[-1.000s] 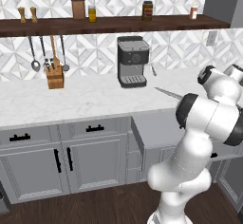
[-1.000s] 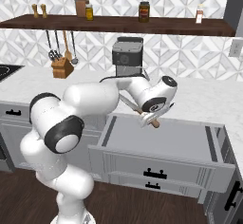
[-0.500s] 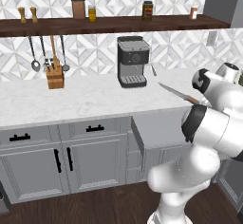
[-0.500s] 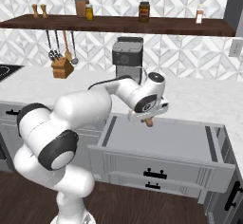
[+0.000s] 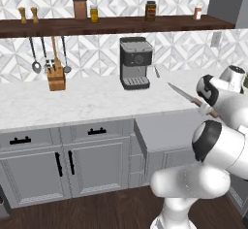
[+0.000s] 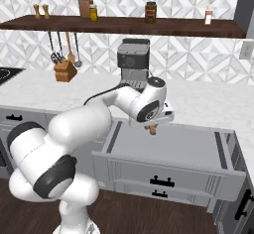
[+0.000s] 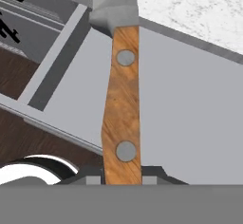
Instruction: Pick up the knife from the drawer and place it on the cutting board. Then place the meat from the plate to the cutting board.
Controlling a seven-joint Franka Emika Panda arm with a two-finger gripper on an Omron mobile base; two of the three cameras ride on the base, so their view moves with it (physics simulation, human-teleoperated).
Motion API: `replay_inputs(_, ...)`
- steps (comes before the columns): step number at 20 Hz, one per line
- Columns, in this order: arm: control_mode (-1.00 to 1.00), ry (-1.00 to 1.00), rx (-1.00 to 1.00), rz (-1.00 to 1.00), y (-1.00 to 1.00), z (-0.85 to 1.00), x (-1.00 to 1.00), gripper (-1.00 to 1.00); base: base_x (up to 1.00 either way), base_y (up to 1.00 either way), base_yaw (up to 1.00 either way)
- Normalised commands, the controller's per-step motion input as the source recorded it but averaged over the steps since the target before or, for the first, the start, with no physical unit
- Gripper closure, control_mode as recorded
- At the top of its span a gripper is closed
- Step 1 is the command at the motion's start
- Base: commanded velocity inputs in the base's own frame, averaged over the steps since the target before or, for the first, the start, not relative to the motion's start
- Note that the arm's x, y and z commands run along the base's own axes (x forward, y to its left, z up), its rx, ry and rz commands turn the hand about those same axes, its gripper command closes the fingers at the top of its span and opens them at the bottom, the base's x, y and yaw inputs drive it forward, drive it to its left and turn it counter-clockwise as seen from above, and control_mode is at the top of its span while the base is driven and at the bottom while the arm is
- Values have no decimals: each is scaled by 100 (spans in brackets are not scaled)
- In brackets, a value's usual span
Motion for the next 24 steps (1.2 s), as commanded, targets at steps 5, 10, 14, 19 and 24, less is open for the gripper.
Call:
replay_inputs(5,100,0,0,0,0,0,0,100,0,0,0)
replay_inputs(10,100,0,0,0,0,0,0,100,-31,0,-23)
replay_inputs(14,100,0,0,0,0,0,0,100,-51,0,-38)
replay_inputs(19,100,0,0,0,0,0,0,100,-51,0,-42)
replay_inputs(24,100,0,0,0,0,0,0,100,-33,0,-45)
